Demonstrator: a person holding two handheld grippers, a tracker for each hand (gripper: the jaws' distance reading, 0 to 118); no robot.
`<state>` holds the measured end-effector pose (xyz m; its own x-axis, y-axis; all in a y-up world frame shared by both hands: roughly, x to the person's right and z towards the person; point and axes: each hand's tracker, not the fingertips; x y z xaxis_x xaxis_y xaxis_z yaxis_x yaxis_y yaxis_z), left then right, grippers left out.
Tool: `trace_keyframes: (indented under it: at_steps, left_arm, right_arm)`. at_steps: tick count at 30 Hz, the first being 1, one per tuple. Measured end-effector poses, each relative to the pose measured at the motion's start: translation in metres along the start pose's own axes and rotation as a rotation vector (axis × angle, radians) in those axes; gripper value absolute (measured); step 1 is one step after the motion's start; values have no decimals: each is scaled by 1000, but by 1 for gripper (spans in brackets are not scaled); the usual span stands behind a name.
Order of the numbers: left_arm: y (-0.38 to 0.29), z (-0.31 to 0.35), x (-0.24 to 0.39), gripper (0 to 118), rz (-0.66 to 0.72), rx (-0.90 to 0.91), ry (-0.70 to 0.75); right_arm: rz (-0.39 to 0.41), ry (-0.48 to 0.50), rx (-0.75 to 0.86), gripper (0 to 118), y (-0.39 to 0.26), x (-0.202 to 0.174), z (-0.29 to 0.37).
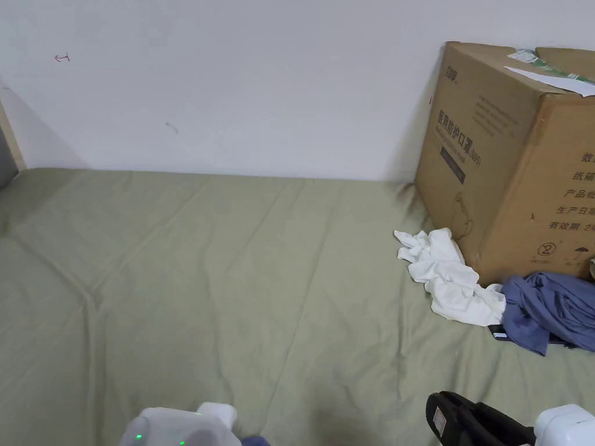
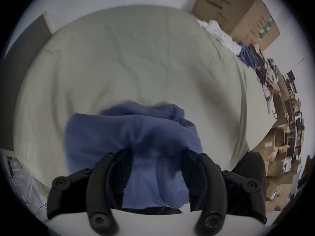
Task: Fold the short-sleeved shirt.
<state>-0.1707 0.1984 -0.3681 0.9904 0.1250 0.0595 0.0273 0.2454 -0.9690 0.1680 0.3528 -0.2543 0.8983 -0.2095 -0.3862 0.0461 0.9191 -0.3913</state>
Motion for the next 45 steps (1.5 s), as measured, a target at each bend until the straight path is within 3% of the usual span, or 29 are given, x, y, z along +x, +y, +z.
trace_keyframes:
  at_steps: [6, 11, 13, 25, 27, 29, 33, 39, 40, 42, 43, 45]
  left_arm:
    - [6, -22, 8, 72, 1, 27, 53]
    - [9, -5, -14, 72, 51, 30, -46]
    - [9, 17, -27, 72, 137, 61, -82]
    - [-57, 192, -63, 71, 197, 629, -23]
    - [-79, 204, -68, 57, 203, 721, -41]
    - [-97, 205, -74, 3, 243, 765, -33]
    - [-118, 190, -97, 3, 310, 719, -188]
    - [-116, 173, -146, 3, 393, 664, -287]
    - [-116, 172, -154, 7, 409, 655, -325]
    - [-118, 165, -168, 63, 481, 659, -412]
    - [-120, 160, -173, 78, 502, 652, -451]
    - [-124, 152, -179, 78, 542, 625, -489]
  right_arm:
    - [-3, -11, -4, 13, -1, 6, 7]
    - [-24, -3, -1, 13, -3, 4, 6]
    - [-24, 12, 3, 13, -2, 0, 7]
    - [38, 68, 65, 13, 18, -29, 8]
    - [56, 78, 73, 13, 20, -35, 8]
    - [65, 86, 84, 13, 19, -41, 8]
    - [49, 157, 53, 13, 13, -48, -2]
    - [153, 187, 58, 13, 9, -75, -30]
    - [158, 207, 42, 13, 6, -82, -39]
    - [140, 253, -18, 13, -7, -93, -68]
    - [126, 272, -68, 13, -17, -99, -86]
    - [105, 306, -178, 13, -43, -112, -124]
